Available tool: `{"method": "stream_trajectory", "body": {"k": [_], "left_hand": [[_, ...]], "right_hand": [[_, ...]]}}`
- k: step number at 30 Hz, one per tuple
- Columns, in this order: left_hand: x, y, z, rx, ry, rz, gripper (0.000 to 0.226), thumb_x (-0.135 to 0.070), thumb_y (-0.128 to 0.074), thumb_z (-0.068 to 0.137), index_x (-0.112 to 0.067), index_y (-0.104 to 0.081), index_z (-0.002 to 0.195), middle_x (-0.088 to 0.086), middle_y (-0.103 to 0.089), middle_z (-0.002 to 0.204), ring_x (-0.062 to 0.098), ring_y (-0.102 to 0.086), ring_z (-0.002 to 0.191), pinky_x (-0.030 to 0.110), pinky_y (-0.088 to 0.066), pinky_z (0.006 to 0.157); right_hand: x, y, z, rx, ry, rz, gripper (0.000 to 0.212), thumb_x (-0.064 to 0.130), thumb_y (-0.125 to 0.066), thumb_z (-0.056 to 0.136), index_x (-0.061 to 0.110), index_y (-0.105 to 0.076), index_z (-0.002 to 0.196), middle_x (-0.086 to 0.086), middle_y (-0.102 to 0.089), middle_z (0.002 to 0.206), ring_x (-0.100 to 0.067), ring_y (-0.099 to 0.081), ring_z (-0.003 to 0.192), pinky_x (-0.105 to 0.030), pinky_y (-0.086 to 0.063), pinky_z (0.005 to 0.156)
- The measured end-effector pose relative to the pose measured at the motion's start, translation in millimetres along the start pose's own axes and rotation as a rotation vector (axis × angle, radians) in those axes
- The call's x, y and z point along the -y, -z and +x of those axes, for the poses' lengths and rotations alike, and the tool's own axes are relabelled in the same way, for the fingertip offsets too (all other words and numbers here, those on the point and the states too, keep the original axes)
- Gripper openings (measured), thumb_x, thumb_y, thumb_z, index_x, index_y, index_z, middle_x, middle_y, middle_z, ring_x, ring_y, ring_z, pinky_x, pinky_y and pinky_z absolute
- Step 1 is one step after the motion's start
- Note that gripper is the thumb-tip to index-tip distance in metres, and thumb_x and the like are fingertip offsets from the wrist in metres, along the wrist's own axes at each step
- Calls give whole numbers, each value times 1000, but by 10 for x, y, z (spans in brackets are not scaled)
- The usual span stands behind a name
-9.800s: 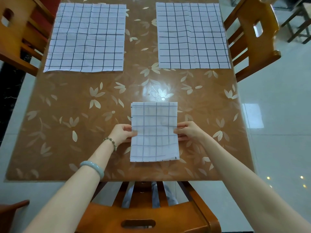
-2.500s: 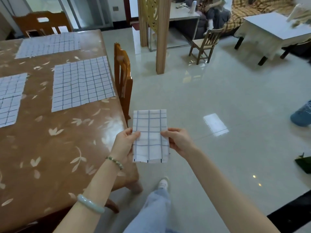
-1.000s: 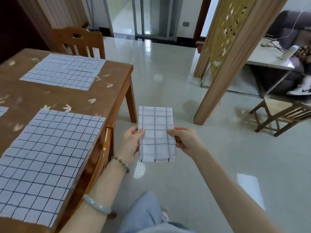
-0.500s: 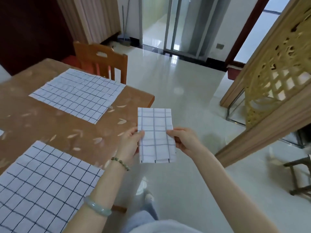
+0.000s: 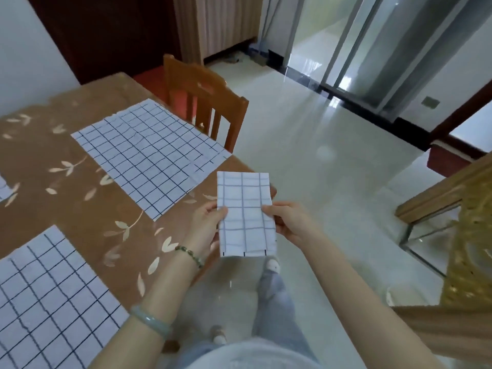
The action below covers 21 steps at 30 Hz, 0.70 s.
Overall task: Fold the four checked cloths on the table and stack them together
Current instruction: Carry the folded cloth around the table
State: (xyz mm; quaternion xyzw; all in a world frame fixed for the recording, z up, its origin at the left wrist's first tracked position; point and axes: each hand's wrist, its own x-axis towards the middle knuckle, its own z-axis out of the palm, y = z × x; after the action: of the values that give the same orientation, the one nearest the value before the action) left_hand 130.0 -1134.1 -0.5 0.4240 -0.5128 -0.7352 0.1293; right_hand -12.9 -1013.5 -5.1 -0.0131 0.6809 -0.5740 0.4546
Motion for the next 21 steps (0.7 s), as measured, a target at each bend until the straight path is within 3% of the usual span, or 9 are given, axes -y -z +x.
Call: {"method": "stream_trajectory", "body": {"k": [4, 7, 9, 11, 14, 17, 21], "left_hand": [[13, -187, 498, -128, 9, -16, 11, -7, -53, 95, -9, -63, 98, 1, -68, 88, 10, -64, 75, 17, -49, 56], [40, -356, 860, -251, 62, -86, 19, -11, -59, 93, 3, -64, 104, 9, -70, 96, 18, -66, 83, 23, -54, 65], [57, -458, 1048, -313, 90, -126, 17, -10, -62, 91, 6, -64, 96, 7, -71, 83, 15, -68, 73, 19, -54, 57], [81, -588, 1224, -381, 120, -142, 11, -7, -63, 90, 1, -64, 83, -2, -70, 66, 8, -67, 58, 15, -50, 51], [187, -734, 1502, -518, 150, -88, 13, -11, -68, 87, -3, -65, 76, -1, -66, 62, 11, -62, 58, 13, -48, 49], [294, -831, 1709, -616, 212, -24, 17, -13, -69, 86, -4, -62, 74, 2, -56, 57, 1, -53, 44, 12, -45, 44], [418, -861, 1911, -707, 314, 23, 24, -20, -72, 83, -12, -63, 62, -4, -55, 44, 10, -50, 43, 27, -50, 54]], "right_hand": [[318, 111, 673, 87, -19, -149, 19, 0, -64, 84, -6, -67, 102, -14, -67, 82, -19, -61, 66, -27, -54, 59], [592, 205, 1163, 153, -40, -271, 17, 1, -65, 82, -6, -69, 97, -18, -65, 83, -26, -59, 67, -35, -49, 65], [730, 247, 1448, 191, -47, -368, 9, 1, -66, 80, -3, -70, 87, -19, -66, 80, -28, -58, 66, -36, -47, 64], [823, 266, 1754, 208, -51, -478, 5, 0, -68, 78, 2, -71, 81, -19, -70, 80, -33, -66, 68, -36, -55, 60], [876, 264, 2210, 220, -50, -612, 8, 3, -75, 71, 3, -72, 78, -22, -72, 89, -36, -69, 88, -49, -56, 83], [888, 221, 2562, 273, -24, -758, 14, 3, -78, 70, 9, -66, 66, -21, -72, 86, -35, -70, 86, -49, -56, 83], [847, 136, 2874, 332, -19, -903, 20, 5, -78, 70, 12, -63, 59, -18, -72, 81, -34, -70, 82, -50, -57, 80]]}}
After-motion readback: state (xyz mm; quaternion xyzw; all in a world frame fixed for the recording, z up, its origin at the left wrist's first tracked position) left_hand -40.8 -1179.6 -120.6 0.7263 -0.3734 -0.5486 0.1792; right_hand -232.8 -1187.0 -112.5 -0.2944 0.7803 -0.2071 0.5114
